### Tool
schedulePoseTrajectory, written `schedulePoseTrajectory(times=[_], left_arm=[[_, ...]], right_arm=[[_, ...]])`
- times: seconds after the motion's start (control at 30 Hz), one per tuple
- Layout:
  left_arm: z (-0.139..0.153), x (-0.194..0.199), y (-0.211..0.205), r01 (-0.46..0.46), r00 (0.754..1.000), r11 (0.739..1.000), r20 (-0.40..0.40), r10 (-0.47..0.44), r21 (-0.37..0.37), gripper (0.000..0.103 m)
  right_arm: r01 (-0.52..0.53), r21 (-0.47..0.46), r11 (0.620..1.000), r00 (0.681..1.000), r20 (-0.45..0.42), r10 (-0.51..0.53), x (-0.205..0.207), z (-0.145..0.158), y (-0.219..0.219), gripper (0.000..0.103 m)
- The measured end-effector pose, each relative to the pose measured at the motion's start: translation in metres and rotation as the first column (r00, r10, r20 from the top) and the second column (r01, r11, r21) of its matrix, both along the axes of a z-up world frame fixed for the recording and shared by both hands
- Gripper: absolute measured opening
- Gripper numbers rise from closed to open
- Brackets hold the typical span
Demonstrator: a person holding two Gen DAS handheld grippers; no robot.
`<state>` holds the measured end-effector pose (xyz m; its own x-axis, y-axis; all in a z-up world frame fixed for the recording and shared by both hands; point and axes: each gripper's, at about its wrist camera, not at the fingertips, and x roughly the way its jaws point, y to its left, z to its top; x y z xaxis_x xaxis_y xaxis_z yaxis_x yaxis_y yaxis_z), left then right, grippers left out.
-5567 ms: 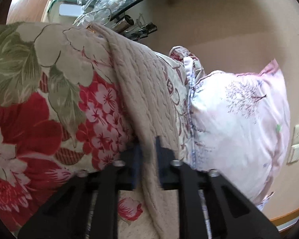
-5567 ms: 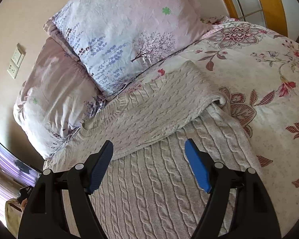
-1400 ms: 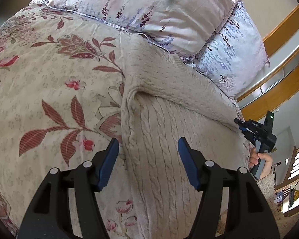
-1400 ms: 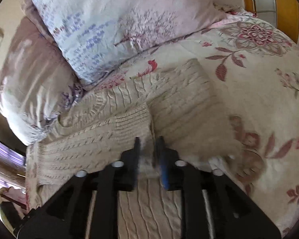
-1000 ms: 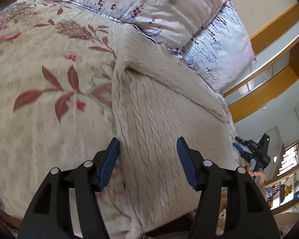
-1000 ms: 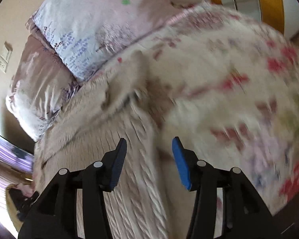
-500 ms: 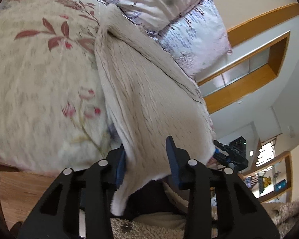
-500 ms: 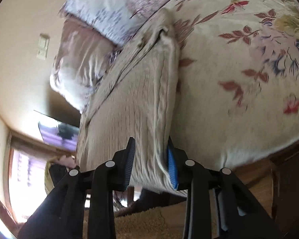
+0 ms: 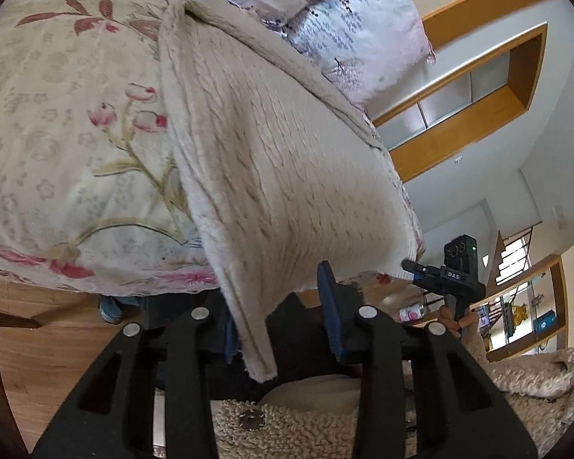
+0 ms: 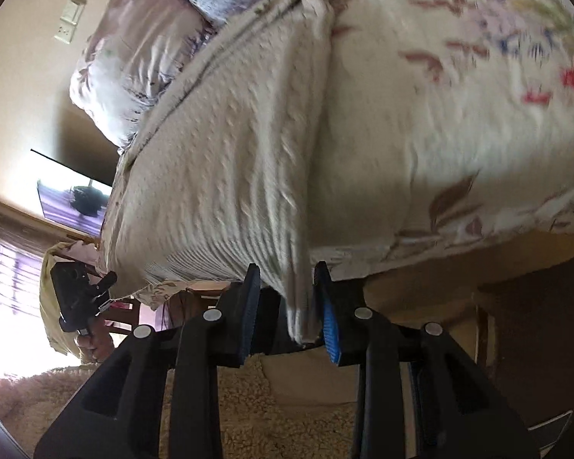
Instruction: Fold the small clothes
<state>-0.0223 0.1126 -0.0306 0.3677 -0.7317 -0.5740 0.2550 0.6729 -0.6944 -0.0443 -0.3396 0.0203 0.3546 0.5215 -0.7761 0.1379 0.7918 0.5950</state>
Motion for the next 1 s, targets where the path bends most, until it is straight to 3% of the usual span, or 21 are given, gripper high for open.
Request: schedulePoseTrajectory(times=[0.03,0.1,0.13,0.3,0.43,0.5,0.6,0.83,1.0], left_arm=[[0.0,0.0,0.0,0.002,1.0,1.0,-0.001,-0.002,0.0,0.034],[0.0,0.001,-0.001,0.009,1.0,1.0,0.001,-0.009,-0.003,0.02],[0.001,0.001,0.0,0.011,1.0,1.0,0.003,-0.01,-0.009,0.012],[0.019,0.0,0.005,0.02,0.997,0.999,0.073,-0.018,-0.026,0.007],[0.041,0.003,0.006,0.015,0.989,1.0,0.146,-0.013,-0.012,0.006],[0.051,0.006,0.011,0.0,0.984,1.0,0.176,0.0,-0.001,0.006],[0.068,0.015,0.018,-0.044,0.975,0.999,0.218,0.039,0.018,0.006],[0.105,0.047,0.022,-0.188,0.933,0.978,0.328,0.15,0.09,0.006],[0.136,0.084,0.011,-0.259,0.899,0.951,0.402,0.173,0.17,0.006]], right_arm=[[0.002,0.006,1.0,1.0,0.001,-0.002,0.0,-0.002,-0.001,0.032],[0.0,0.042,0.999,0.999,0.043,-0.002,-0.002,-0.003,-0.002,0.012],[-0.004,0.058,0.998,0.998,0.061,0.0,-0.004,0.0,-0.003,0.008],[-0.034,0.076,0.997,0.983,0.184,0.019,-0.005,0.032,-0.001,0.008],[-0.014,0.024,1.0,0.95,0.312,0.006,0.0,0.065,0.003,0.008],[0.015,-0.011,1.0,0.922,0.386,-0.01,0.002,0.078,0.003,0.008],[0.084,-0.071,0.994,0.851,0.524,-0.035,0.007,0.099,0.007,0.008],[0.243,-0.198,0.95,0.721,0.692,-0.04,0.037,0.12,0.024,0.008],[0.309,-0.29,0.906,0.667,0.745,0.012,0.064,0.137,0.037,0.008]])
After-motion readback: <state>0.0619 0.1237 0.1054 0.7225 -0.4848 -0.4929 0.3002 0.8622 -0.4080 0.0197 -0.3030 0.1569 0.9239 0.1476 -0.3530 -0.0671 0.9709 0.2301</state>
